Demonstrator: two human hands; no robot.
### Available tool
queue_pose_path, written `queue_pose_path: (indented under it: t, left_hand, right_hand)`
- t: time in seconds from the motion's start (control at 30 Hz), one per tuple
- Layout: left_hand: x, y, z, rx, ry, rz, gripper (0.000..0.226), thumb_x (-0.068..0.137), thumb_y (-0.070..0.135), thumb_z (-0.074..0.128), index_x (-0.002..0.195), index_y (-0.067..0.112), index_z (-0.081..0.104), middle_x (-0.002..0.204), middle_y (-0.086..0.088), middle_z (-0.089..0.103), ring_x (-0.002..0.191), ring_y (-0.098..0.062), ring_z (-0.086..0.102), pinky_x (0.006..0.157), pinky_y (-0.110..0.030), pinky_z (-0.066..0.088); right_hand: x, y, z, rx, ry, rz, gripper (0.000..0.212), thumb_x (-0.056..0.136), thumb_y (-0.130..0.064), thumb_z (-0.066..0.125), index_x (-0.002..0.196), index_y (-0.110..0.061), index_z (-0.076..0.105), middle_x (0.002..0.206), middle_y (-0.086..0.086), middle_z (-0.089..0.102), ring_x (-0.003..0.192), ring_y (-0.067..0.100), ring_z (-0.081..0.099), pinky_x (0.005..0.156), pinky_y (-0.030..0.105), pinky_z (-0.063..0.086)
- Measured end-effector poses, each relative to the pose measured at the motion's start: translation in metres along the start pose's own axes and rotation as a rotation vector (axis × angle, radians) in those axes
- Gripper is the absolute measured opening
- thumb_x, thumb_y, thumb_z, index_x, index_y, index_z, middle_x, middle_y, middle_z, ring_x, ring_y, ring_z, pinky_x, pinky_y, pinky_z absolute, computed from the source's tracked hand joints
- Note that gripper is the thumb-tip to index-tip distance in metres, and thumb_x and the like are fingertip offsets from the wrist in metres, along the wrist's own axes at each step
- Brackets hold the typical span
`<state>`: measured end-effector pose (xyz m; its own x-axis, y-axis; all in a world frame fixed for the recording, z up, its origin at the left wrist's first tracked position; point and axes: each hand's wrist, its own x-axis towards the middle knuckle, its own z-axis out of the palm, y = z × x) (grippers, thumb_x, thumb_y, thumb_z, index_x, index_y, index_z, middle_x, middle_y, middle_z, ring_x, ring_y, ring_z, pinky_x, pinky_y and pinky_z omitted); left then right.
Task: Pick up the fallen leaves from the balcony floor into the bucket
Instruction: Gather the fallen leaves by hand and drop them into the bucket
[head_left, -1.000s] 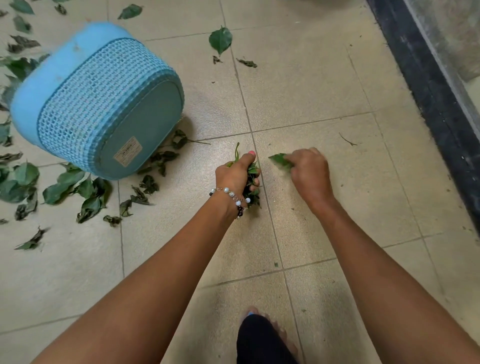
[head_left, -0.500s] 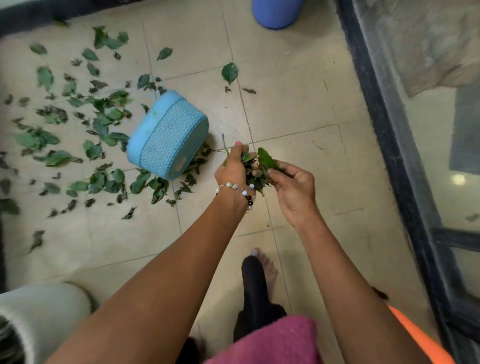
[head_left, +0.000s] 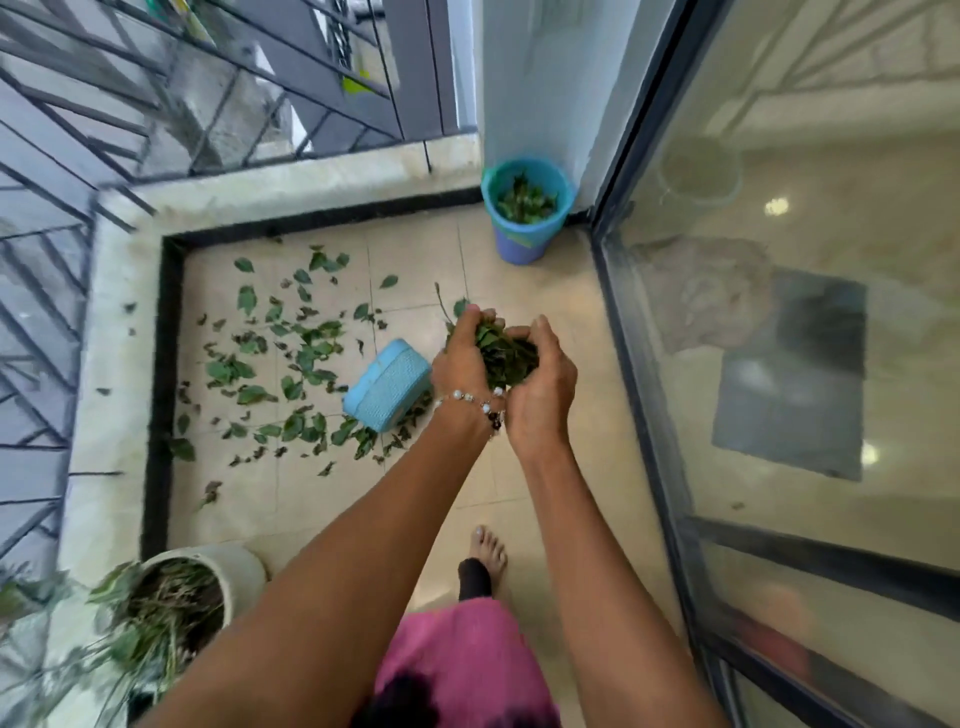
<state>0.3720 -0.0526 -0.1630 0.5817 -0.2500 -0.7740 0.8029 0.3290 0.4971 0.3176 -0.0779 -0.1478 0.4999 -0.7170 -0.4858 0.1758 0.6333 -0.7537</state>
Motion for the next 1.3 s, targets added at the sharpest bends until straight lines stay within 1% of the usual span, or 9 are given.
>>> queue_pose_path:
  t: [0.17,0.33,0.5,0.6,0.77,0.9,1.0,1.17,1.3]
  left_hand:
    - [-0.034,0.039,0.058,-0.033,-0.01,0.073,0.019,0.088,0.022,0.068,0.073,0.01,0.068,0.065,-0.003,0.068,0.061,-0.016,0.066,0.061,-0.026,0.053]
    - [-0.013,0.064,0.103,0.054,-0.021,0.096,0.016,0.089,0.019,0.067,0.08,0.006,0.068,0.071,-0.007,0.068,0.063,-0.018,0.065,0.061,-0.026,0.054]
    - [0.051,0.075,0.143,0.092,-0.011,0.084,0.017,0.09,0.022,0.065,0.084,0.007,0.069,0.076,-0.008,0.069,0.067,-0.019,0.066,0.061,-0.026,0.054]
    - [0.096,0.079,0.172,0.146,-0.01,0.066,0.019,0.091,0.026,0.065,0.088,0.008,0.071,0.081,-0.01,0.071,0.074,-0.021,0.067,0.067,-0.029,0.054]
    - [0.171,0.096,0.229,0.16,-0.014,0.011,0.03,0.094,0.031,0.061,0.102,0.004,0.071,0.095,-0.016,0.072,0.084,-0.025,0.069,0.077,-0.034,0.056]
    - [0.233,0.109,0.271,0.205,-0.022,0.03,0.036,0.094,0.035,0.06,0.107,0.003,0.071,0.1,-0.017,0.073,0.096,-0.031,0.07,0.088,-0.041,0.056]
    - [0.281,0.109,0.293,0.22,0.002,0.021,0.037,0.095,0.037,0.059,0.107,0.004,0.071,0.1,-0.016,0.073,0.097,-0.03,0.07,0.089,-0.041,0.056]
    - [0.381,0.088,0.317,0.132,0.027,-0.031,0.041,0.094,0.042,0.058,0.108,0.006,0.07,0.109,-0.019,0.071,0.107,-0.034,0.066,0.099,-0.049,0.05]
    - [0.469,0.065,0.324,0.061,0.023,-0.088,0.052,0.095,0.049,0.051,0.119,0.005,0.064,0.122,-0.022,0.064,0.116,-0.036,0.061,0.104,-0.05,0.046]
  right_hand:
    - [0.015,-0.064,0.041,0.0,-0.111,0.017,0.008,0.09,-0.004,0.061,0.085,-0.001,0.066,0.084,0.013,0.071,0.081,0.024,0.068,0.075,0.034,0.056]
    - [0.057,-0.086,0.065,0.026,-0.092,0.047,0.011,0.091,-0.001,0.059,0.087,-0.002,0.069,0.081,0.009,0.073,0.077,0.02,0.07,0.068,0.029,0.056]
    - [0.126,-0.091,0.083,0.052,-0.062,0.117,0.011,0.092,-0.002,0.059,0.093,-0.003,0.07,0.093,0.014,0.071,0.087,0.024,0.068,0.079,0.032,0.057]
    - [0.179,-0.094,0.092,0.032,-0.019,0.14,0.013,0.092,-0.003,0.059,0.099,-0.001,0.07,0.106,0.02,0.069,0.095,0.027,0.067,0.087,0.036,0.055]
    - [0.275,-0.104,0.117,-0.041,0.048,0.139,0.014,0.092,-0.007,0.061,0.098,-0.005,0.072,0.105,0.017,0.071,0.099,0.029,0.068,0.088,0.037,0.055]
    - [0.346,-0.109,0.137,-0.02,0.097,0.171,0.014,0.092,-0.007,0.06,0.1,-0.005,0.071,0.104,0.017,0.071,0.094,0.025,0.069,0.079,0.031,0.057]
    - [0.397,-0.106,0.143,0.007,0.131,0.216,0.014,0.093,-0.009,0.059,0.099,-0.005,0.071,0.099,0.015,0.072,0.089,0.023,0.07,0.074,0.03,0.057]
    - [0.496,-0.074,0.134,-0.003,0.19,0.27,0.012,0.091,-0.009,0.061,0.09,-0.009,0.073,0.093,0.011,0.074,0.087,0.023,0.071,0.07,0.031,0.057]
    - [0.584,-0.028,0.111,-0.007,0.195,0.353,0.014,0.092,-0.012,0.061,0.101,-0.009,0.071,0.101,0.012,0.073,0.096,0.025,0.07,0.079,0.035,0.057]
